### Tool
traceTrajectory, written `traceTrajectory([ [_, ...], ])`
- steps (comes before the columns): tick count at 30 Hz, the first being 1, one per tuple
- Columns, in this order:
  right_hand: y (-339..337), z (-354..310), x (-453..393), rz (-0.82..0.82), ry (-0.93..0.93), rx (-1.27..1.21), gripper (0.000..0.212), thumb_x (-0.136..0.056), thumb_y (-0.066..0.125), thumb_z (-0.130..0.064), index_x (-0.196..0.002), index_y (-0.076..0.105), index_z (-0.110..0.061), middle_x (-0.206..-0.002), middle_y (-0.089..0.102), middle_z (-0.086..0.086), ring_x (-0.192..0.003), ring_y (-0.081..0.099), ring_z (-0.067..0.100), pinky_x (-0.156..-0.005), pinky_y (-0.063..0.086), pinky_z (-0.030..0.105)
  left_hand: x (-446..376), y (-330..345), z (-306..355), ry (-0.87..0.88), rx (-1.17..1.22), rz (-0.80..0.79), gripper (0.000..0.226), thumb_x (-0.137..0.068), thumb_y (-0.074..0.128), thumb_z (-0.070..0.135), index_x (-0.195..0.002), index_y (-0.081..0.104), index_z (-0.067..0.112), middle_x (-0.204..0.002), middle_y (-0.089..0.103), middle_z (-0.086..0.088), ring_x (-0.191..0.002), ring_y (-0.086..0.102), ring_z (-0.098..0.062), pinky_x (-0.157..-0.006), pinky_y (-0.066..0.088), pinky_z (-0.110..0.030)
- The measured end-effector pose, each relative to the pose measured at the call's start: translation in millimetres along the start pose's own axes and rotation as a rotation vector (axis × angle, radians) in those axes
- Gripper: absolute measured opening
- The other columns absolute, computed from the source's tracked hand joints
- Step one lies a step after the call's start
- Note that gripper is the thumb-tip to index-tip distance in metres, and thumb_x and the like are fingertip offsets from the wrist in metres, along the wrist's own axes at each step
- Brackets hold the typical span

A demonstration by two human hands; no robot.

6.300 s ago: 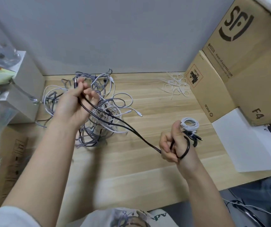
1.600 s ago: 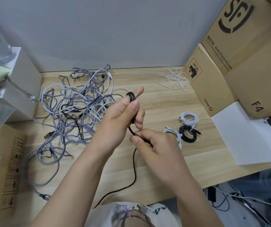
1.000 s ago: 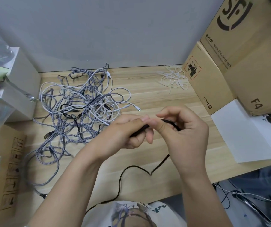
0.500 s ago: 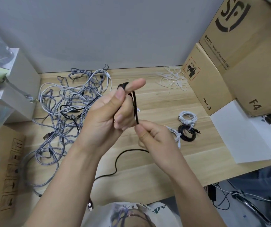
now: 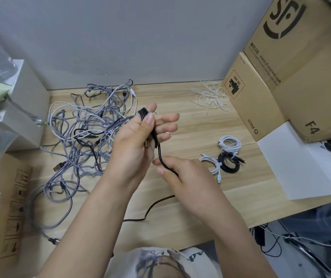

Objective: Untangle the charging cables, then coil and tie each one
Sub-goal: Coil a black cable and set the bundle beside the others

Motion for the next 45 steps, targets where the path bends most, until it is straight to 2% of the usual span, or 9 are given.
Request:
traceTrajectory([
  [5, -1, -6, 2, -0.009, -0.033, -0.003, 0.029, -0.096, 0.047, -0.033, -0.067, 0.048, -0.029, -0.056, 0.037, -0.005, -0.071, 0.048, 0.026, -0.061, 0.036, 0.036, 5, 7, 1, 0.055, -0.034, -0.034, 0.032, -0.098, 0.033, 0.012, -0.128, 0.038, 0.001, -0.076, 0.073, 0.001, -0.066, 0.067, -0.005, -0.06, 0.049, -0.014],
  [11, -24, -10, 8, 0.17, -0.096, -0.068, 0.031, -0.081, 0.045, -0.043, -0.076, 0.063, -0.017, -0.048, 0.046, -0.007, -0.053, 0.042, 0.012, -0.055, 0.036, 0.034, 7, 14, -8, 0.124, -0.369, -0.124, 0.035, -0.092, 0.039, 0.017, -0.12, 0.055, 0.031, -0.074, 0.07, 0.003, -0.066, 0.062, -0.007, -0.074, 0.046, -0.016],
  [15, -46, 0, 18, 0.322, -0.055, -0.329, 0.021, -0.073, 0.06, -0.041, -0.082, 0.067, -0.023, -0.066, 0.07, -0.002, -0.062, 0.062, 0.006, -0.062, 0.049, 0.034, 10, 14, -15, 0.126, -0.617, -0.173, 0.042, -0.09, 0.043, 0.021, -0.13, 0.039, 0.034, -0.068, 0.062, 0.013, -0.064, 0.054, -0.005, -0.07, 0.045, -0.016],
  [19, -67, -4, 24, 0.447, -0.106, -0.415, 0.015, -0.073, 0.07, -0.034, -0.066, 0.072, -0.021, -0.058, 0.067, -0.004, -0.055, 0.057, 0.021, -0.059, 0.048, 0.034, 15, 16, -23, 0.022, -0.607, -0.223, 0.023, -0.091, 0.042, 0.03, -0.094, 0.064, 0.032, -0.049, 0.043, 0.011, -0.049, 0.041, -0.004, -0.051, 0.035, -0.012],
  [24, -74, 2, 25, 0.527, -0.127, -0.524, 0.014, -0.066, 0.079, -0.021, -0.064, 0.065, -0.026, -0.047, 0.049, -0.015, -0.049, 0.044, 0.003, -0.054, 0.036, 0.012, 20, 25, -34, -0.146, -0.576, -0.363, 0.053, -0.096, 0.034, 0.037, -0.045, 0.04, 0.023, -0.038, 0.031, 0.008, -0.04, 0.024, -0.007, -0.045, 0.023, -0.014],
  [28, -73, 9, 21, 0.498, -0.114, -0.753, 0.029, -0.067, 0.079, -0.002, -0.065, 0.052, -0.014, -0.046, 0.056, -0.003, -0.046, 0.048, 0.0, -0.051, 0.039, 0.01, 33, 26, -49, -0.38, -0.347, -0.519, 0.045, -0.094, 0.038, 0.041, -0.068, 0.068, 0.019, -0.037, 0.027, 0.01, -0.039, 0.016, -0.01, -0.04, 0.019, -0.019],
  [36, -53, 1, 8, 0.294, -0.129, -0.914, 0.021, -0.086, 0.055, -0.022, -0.069, 0.048, -0.013, -0.045, 0.046, -0.015, -0.039, 0.035, -0.001, -0.044, 0.028, 0.006, 43, 39, -32, -0.398, 0.129, -0.626, 0.029, -0.091, 0.053, 0.039, -0.083, 0.065, 0.015, -0.043, 0.029, 0.014, -0.038, 0.021, -0.003, -0.038, 0.021, -0.015],
  [42, -23, 12, 1, 0.191, -0.064, -0.549, 0.026, -0.09, 0.04, -0.039, -0.068, 0.049, -0.027, -0.049, 0.04, -0.013, -0.049, 0.036, 0.003, -0.052, 0.028, 0.016, 32, 47, -8, -0.31, 0.519, -0.592, 0.025, -0.098, 0.045, 0.021, -0.106, 0.059, 0.003, -0.055, 0.034, 0.005, -0.045, 0.032, -0.008, -0.047, 0.033, -0.019],
  [45, -3, 10, 5, 0.084, -0.024, -0.375, 0.025, -0.088, 0.04, -0.041, -0.069, 0.05, -0.028, -0.051, 0.043, -0.01, -0.052, 0.038, 0.006, -0.054, 0.032, 0.027, 13, 28, -4, -0.207, 0.467, -0.339, 0.032, -0.094, 0.047, 0.018, -0.12, 0.052, -0.001, -0.057, 0.045, 0.006, -0.048, 0.044, -0.006, -0.051, 0.04, -0.017],
])
Point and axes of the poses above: each hand's wrist, its own x-axis away from the middle knuckle, its own y-axis out of the palm, z = x × y, the point moved 10 cm from there along -x, towards the middle knuckle
